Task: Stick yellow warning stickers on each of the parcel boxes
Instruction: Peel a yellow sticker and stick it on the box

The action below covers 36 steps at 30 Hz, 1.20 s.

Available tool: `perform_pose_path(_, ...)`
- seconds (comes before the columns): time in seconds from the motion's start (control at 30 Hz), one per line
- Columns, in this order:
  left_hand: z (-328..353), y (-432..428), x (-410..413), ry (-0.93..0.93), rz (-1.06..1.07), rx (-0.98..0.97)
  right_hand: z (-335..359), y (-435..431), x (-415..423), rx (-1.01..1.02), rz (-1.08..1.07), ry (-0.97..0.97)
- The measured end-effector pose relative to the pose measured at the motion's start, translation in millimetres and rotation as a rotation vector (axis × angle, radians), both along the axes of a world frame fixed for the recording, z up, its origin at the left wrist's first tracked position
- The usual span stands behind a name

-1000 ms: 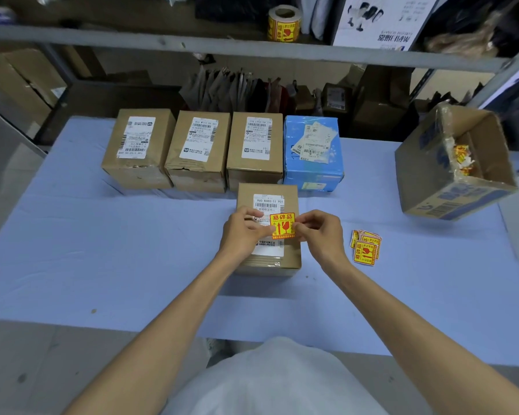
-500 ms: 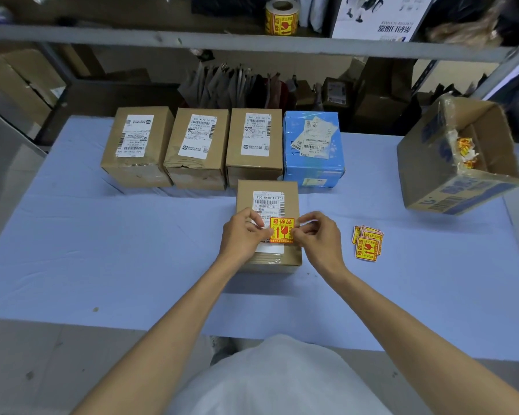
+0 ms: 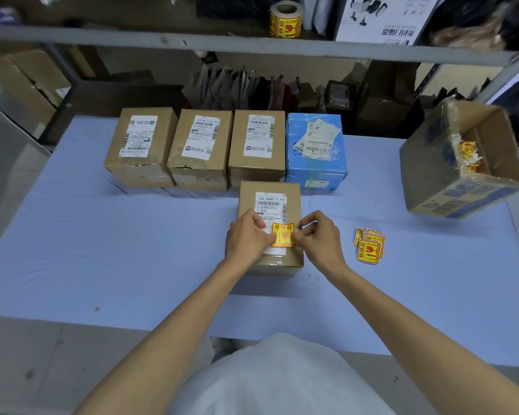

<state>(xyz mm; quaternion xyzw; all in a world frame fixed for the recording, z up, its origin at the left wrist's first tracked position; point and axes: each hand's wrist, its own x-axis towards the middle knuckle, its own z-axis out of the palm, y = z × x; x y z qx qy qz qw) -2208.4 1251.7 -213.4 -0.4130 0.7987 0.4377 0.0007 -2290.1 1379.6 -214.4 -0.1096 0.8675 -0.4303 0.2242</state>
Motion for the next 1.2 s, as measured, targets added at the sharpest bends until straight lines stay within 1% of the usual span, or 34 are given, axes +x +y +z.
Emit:
perform_pose_path(0.23, 1, 1, -2, -0.021, -0.079, -0.042, 1, -4, 2, 0.087, 0.056, 0.080)
perform_pose_path(0.33, 1, -2, -2, 0.002, -0.118, -0.087, -4, -1, 6, 0.164, 0.097, 0.237)
perform_pose_path(0.4, 1, -5, 1, 0.022, -0.130, -0.103, -7, 3, 5, 0.168, 0.106, 0.286)
perform_pose_path(0.5, 0, -8, 7, 0.103, -0.168, -0.080, -8, 8, 1, 0.027, 0.099, 0.167)
perform_pose_path(0.57, 0, -8, 9, 0.125, -0.218, -0.086, -7, 8, -1, -0.041, 0.105, 0.094)
perform_pose_path(0.67, 0, -9, 8, 0.124, -0.261, -0.096, -10, 7, -2, -0.049, 0.124, 0.066)
perform_pose_path(0.77, -1, -16, 9, 0.112, -0.245, -0.084, -11, 7, -5, -0.061, 0.108, 0.026)
perform_pose_path(0.83, -1, -18, 10, 0.122, -0.217, -0.084, -10, 6, -5, -0.060, 0.091, 0.034)
perform_pose_path(1.0, -1, -8, 7, 0.094, -0.293, -0.140, -12, 3, 6, -0.072, 0.071, 0.076)
perform_pose_path(1.07, -2, -11, 8, 0.100, -0.269, -0.128, -13, 2, 6, -0.071, 0.062, 0.095)
perform_pose_path(1.2, -3, -20, 11, 0.081, -0.314, -0.096, -11, 3, 0, -0.009, 0.074, 0.105)
